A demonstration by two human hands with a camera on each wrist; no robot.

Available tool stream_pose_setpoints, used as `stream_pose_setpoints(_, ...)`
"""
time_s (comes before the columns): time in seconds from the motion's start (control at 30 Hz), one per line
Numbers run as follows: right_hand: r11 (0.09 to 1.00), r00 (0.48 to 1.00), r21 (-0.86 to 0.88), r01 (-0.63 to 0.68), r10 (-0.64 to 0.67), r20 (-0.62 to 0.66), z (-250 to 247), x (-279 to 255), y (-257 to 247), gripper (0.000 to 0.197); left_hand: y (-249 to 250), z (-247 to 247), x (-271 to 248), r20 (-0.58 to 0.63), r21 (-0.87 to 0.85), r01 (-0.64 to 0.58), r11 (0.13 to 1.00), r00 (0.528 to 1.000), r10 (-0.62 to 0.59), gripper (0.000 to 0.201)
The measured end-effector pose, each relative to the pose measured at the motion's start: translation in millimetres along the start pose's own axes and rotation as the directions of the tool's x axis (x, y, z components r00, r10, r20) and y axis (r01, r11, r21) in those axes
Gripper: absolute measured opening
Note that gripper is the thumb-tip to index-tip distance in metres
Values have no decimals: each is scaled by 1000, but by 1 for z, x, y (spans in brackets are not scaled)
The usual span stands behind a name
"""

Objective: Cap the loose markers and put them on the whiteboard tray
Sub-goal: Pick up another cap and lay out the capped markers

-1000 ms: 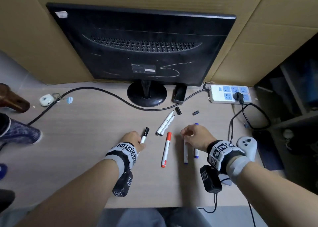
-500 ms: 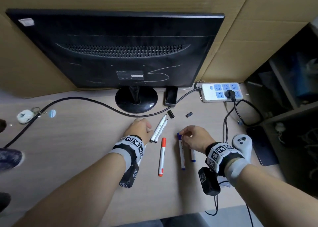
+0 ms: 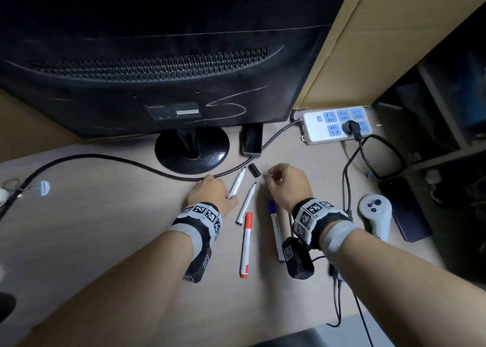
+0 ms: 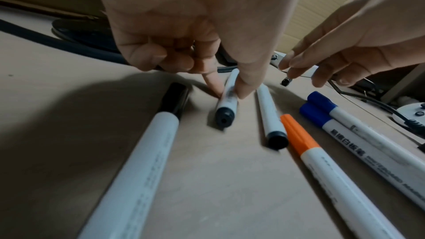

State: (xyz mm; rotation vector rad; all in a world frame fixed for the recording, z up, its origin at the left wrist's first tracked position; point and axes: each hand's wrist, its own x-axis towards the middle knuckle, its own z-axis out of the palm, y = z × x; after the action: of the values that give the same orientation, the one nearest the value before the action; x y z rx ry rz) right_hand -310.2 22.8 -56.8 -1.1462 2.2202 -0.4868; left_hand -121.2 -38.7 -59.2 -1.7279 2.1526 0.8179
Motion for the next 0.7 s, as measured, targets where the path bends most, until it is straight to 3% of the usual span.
stream_pose_setpoints(0.33, 999, 999, -41, -18, 19, 29, 20, 21, -28, 22, -25, -8, -7, -22, -211, 25, 977, 999, -31, 23)
stream_pose_setpoints(0.5, 996, 998, -93, -4, 11, 69, 21, 19, -28, 24, -32, -8, -12, -31, -220, 30, 975, 999, -38, 25)
stream_pose_setpoints(0.7, 1000, 989, 23, 19, -22, 146, 13, 6, -23, 38, -28, -18, -24, -25, -262, 65, 963, 997, -75, 26)
